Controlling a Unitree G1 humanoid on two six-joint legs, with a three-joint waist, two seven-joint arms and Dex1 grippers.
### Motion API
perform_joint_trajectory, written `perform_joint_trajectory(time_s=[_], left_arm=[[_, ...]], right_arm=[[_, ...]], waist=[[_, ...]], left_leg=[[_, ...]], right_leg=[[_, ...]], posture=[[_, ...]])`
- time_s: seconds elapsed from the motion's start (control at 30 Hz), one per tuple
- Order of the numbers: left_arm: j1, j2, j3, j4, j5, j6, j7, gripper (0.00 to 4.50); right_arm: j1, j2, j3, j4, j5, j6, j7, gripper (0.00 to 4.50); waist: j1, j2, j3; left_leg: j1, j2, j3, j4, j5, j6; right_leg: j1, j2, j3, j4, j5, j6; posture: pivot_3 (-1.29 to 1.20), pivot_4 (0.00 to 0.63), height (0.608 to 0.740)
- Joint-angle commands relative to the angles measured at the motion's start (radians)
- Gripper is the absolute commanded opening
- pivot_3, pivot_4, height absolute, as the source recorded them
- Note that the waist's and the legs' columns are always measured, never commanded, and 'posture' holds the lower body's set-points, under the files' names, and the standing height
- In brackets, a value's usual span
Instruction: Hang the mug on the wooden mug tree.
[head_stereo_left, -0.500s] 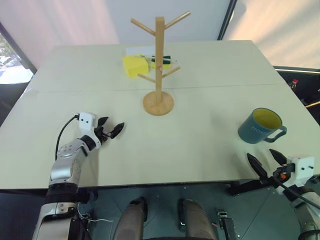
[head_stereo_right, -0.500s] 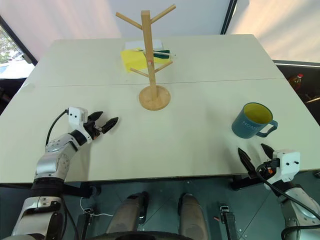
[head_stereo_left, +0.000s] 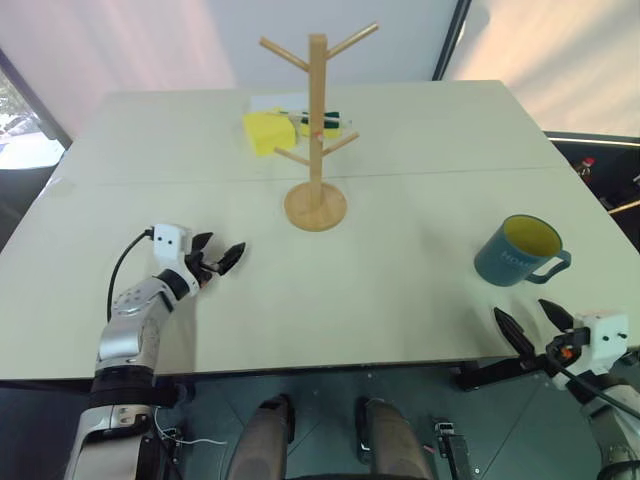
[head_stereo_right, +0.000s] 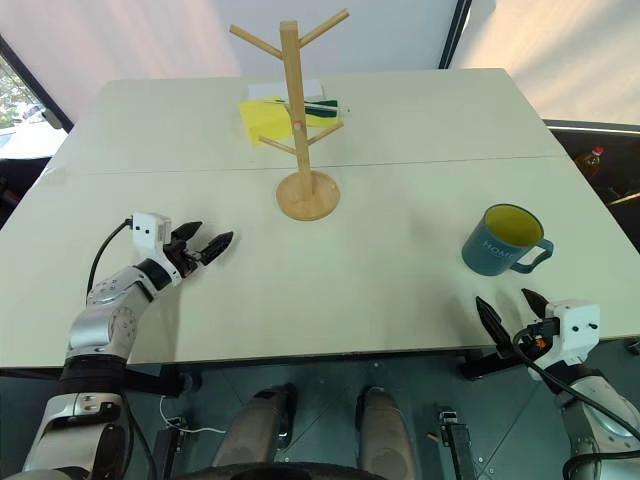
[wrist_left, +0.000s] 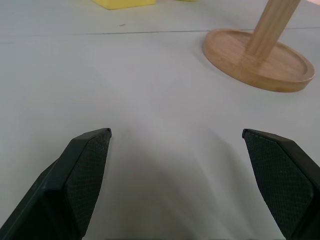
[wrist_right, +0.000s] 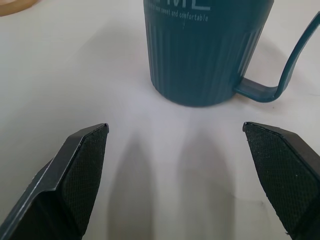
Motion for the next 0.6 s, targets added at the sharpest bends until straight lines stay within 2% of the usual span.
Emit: perform_joint_trajectory(time_s=[0.03, 0.4, 0.6], left_arm=[[-0.003, -0.002, -0.019, -0.087, -0.023, -0.007, -0.044, 4.5], [0.027, -0.02, -0.306, -0.411, -0.099, 0.095, -0.319, 4.5], [-0.001, -0.022, -0.374, -0.439, -0.074, 0.09, -0.346, 4.5]], right_arm=[[-0.003, -0.009, -0.033, -0.001, 0.004, -0.015, -0.019, 4.46], [-0.05, 0.011, -0.079, 0.067, -0.057, -0.09, -0.155, 4.46], [-0.104, 0.016, -0.075, 0.128, -0.068, -0.114, -0.2, 4.46]], waist=[[0.001, 0.0, 0.0], [-0.003, 0.001, 0.0], [-0.003, 0.004, -0.002]], left_leg=[[0.0, 0.0, 0.0, 0.0, 0.0, 0.0], [0.001, 0.0, 0.001, 0.0, 0.0, 0.001], [0.001, 0.0, 0.001, 0.001, 0.001, 0.001]], right_leg=[[0.0, 0.0, 0.0, 0.0, 0.0, 0.0], [0.0, 0.0, 0.001, 0.0, 0.0, 0.0], [0.001, 0.001, 0.001, 0.001, 0.001, -0.001]], posture=[[0.0, 0.15, 0.74], [0.0, 0.15, 0.74], [0.0, 0.15, 0.74]])
